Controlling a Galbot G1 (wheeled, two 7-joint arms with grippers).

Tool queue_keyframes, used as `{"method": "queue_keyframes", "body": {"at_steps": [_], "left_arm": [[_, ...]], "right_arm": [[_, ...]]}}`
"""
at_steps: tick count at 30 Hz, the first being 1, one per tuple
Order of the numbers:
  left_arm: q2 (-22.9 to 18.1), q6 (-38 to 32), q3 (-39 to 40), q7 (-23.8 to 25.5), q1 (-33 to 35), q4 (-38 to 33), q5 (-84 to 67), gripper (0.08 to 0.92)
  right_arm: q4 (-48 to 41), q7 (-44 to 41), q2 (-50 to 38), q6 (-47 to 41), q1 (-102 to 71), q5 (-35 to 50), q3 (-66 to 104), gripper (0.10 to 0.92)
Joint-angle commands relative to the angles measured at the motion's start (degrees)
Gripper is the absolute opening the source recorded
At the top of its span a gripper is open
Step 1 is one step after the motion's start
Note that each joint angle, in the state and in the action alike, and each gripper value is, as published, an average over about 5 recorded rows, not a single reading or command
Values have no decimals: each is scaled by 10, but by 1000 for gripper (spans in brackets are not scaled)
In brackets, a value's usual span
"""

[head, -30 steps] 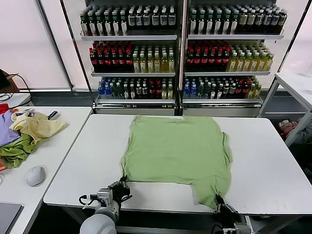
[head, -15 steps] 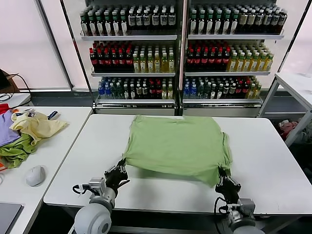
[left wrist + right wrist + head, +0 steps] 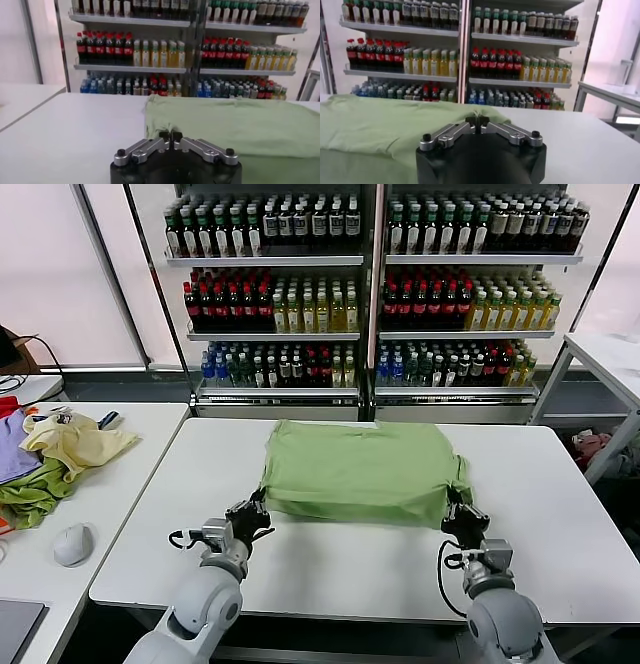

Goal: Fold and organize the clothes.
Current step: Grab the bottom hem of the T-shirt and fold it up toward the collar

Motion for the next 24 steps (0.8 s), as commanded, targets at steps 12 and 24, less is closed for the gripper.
{"method": "queue_keyframes", "body": {"at_steps": [12, 24], "left_arm": [[-15, 15, 43, -4, -88, 120, 55, 209], [-7, 16, 26, -9, -35, 53, 65, 555]], "right_arm": [[-108, -11, 15, -8, 95, -38, -40, 203], [-31, -20, 23, 5, 20, -46, 3, 549]]}}
